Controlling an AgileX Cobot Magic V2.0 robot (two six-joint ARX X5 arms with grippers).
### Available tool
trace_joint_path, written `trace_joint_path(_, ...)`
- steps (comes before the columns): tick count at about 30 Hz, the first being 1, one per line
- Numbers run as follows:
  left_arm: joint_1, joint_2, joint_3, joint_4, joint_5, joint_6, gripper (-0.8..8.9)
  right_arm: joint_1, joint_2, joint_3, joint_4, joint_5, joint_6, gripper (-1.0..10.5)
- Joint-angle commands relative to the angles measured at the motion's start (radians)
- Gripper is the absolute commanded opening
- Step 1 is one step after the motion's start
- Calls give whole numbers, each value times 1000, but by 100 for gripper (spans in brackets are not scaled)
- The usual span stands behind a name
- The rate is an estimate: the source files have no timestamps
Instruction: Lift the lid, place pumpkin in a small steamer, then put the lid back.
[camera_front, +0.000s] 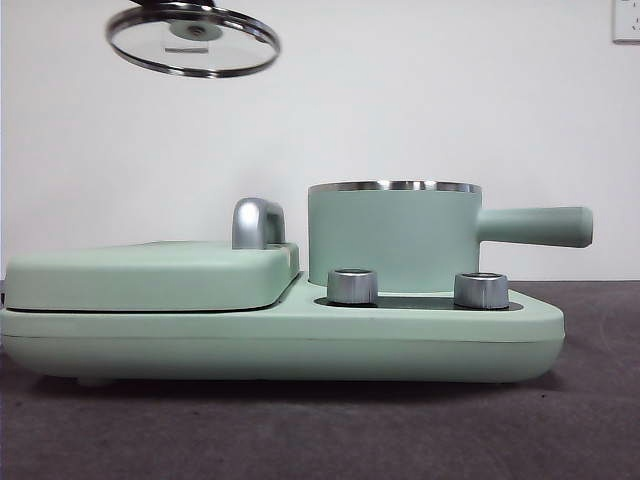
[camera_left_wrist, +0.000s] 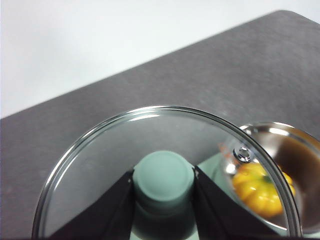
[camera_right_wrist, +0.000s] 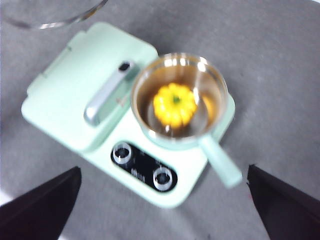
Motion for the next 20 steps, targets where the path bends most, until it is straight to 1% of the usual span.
trace_joint_path(1,-34,37,32,29,2,-5,87,32,-118,-80,-81,8,21,535)
trace_joint_path(7,-124,95,32,50,2,-13,86,51,-366,-269,-80,27,21,536)
trace_joint_path(12,-204,145,32,109,2,-13,86,51,-538,-399,-74,28,21,536)
trace_joint_path(14,-230,164,32,140,2,-15,86,51,-595,-450,-23,21,26,536)
trace_joint_path(18,-280,200,32,187,2,-15,86,51,-720,-573,167,-53,34,536)
trace_joint_path(20,-300,213,32,202,2,-15,85,51,-755,-614,217,-81,38,536)
